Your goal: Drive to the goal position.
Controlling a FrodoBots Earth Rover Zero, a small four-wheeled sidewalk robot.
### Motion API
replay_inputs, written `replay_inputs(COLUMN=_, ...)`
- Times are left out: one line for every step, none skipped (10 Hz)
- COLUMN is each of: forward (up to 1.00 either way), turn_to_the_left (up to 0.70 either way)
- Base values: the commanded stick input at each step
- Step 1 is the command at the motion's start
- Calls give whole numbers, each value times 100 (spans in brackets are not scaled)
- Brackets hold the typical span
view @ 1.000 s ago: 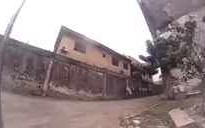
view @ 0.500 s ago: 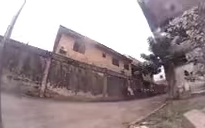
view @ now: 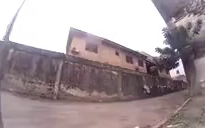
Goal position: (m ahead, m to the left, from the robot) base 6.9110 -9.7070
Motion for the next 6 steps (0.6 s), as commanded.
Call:
replay_inputs(forward=81, turn_to_the_left=3)
replay_inputs(forward=81, turn_to_the_left=3)
replay_inputs(forward=81, turn_to_the_left=3)
replay_inputs(forward=81, turn_to_the_left=3)
replay_inputs(forward=81, turn_to_the_left=3)
replay_inputs(forward=81, turn_to_the_left=3)
